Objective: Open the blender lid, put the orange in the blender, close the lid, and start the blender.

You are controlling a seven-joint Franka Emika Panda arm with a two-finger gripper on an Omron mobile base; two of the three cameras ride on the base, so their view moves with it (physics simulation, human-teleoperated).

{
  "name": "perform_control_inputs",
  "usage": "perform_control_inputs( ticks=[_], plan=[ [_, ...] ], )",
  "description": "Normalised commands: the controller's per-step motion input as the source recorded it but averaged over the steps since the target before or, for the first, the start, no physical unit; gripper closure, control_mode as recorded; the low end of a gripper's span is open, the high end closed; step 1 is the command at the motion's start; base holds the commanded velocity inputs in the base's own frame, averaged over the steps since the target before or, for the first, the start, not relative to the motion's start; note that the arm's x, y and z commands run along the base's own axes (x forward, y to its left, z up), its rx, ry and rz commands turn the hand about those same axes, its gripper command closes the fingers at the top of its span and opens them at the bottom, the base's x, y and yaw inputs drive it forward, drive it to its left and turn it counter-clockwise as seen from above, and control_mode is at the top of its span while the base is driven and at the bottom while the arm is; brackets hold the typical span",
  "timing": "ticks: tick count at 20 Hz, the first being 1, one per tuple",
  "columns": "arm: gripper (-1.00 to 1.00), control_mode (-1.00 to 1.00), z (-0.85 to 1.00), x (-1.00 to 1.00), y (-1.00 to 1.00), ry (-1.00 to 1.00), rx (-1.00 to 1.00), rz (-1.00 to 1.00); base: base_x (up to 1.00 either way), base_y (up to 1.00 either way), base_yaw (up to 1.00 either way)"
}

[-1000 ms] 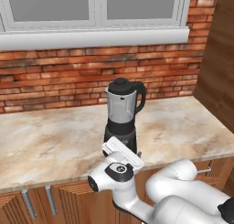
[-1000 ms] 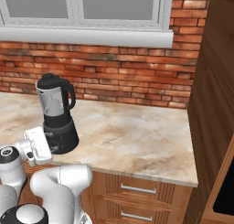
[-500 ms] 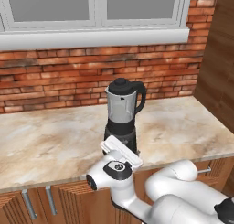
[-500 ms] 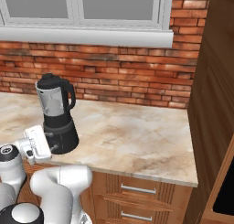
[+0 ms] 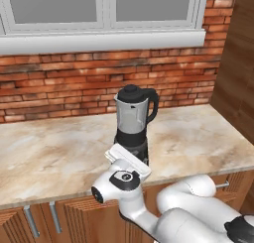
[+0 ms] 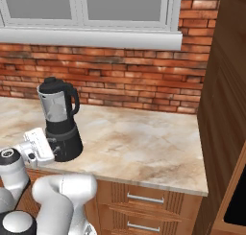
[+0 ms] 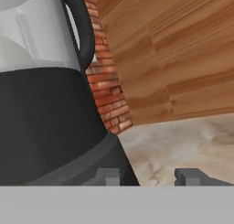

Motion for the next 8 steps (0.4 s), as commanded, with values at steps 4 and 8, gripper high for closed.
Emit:
perform_control_inputs(
  ticks=[4,8],
  plan=[
    [-1.00,-1.00,-0.26,0.25,0.16,-0.02,0.00,0.00,0.00,0.00,0.00],
    [-1.00,-1.00,-0.26,0.12,0.12,-0.05,0.00,0.00,0.00,0.00,0.00]
  ],
)
